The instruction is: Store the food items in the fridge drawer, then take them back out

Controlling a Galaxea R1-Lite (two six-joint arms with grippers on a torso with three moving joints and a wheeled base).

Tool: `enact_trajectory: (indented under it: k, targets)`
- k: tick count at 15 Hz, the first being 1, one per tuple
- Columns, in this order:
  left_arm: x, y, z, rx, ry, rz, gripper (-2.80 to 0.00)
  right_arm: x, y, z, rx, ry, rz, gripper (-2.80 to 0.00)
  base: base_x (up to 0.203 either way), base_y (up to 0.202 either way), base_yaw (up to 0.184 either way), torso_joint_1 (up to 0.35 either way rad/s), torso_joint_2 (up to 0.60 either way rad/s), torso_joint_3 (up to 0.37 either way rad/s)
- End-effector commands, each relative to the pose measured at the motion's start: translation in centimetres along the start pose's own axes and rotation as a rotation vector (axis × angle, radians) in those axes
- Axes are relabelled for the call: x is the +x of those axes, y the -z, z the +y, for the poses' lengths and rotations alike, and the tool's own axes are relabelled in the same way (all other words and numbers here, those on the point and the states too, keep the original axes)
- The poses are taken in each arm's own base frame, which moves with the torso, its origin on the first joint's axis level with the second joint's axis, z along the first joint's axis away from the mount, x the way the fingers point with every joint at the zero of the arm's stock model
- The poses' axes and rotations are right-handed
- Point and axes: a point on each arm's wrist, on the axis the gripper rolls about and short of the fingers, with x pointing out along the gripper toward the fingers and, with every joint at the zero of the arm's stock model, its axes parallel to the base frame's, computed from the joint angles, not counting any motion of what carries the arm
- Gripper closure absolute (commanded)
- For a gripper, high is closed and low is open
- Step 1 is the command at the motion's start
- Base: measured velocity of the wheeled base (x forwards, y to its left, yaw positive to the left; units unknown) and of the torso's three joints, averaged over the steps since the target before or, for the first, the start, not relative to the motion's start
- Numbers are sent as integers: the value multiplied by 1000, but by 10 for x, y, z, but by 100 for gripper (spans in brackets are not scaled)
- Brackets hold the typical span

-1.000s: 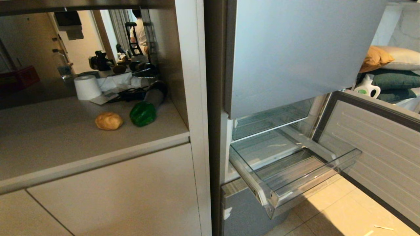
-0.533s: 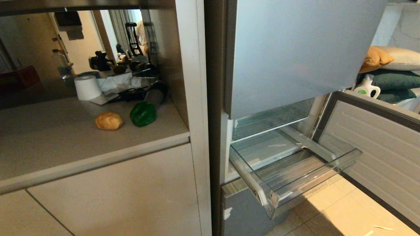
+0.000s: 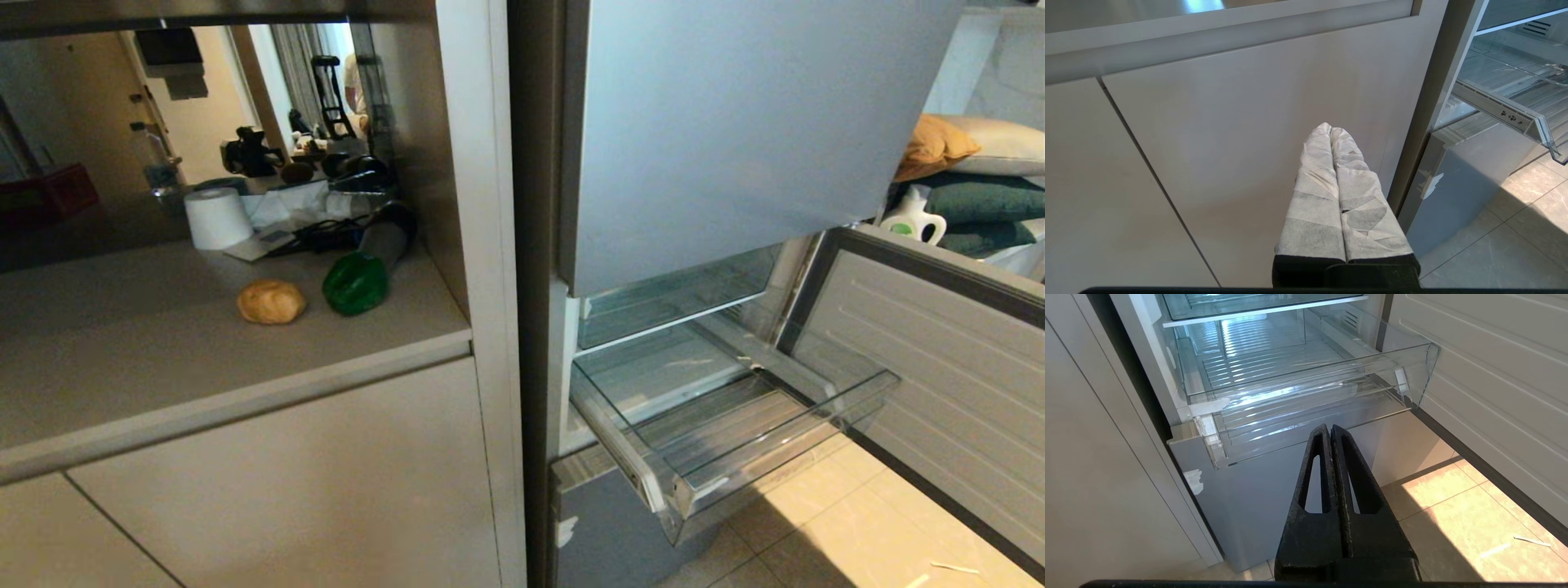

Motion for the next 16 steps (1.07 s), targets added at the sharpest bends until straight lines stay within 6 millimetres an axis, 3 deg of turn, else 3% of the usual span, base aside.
enact_trajectory:
  k: [1,5,16]
  targets:
    - [1,3,0,0,0,10,0,0,0,0,2,0,1,0,0,0,0,0,0,0]
    - [1,3,0,-1,0,10,0,0,0,0,3,0,1,0,2,2,34,4,1,2]
    - [1,3,0,0,0,10,0,0,0,0,6,0,1,0,1,-7,174,1,2,3]
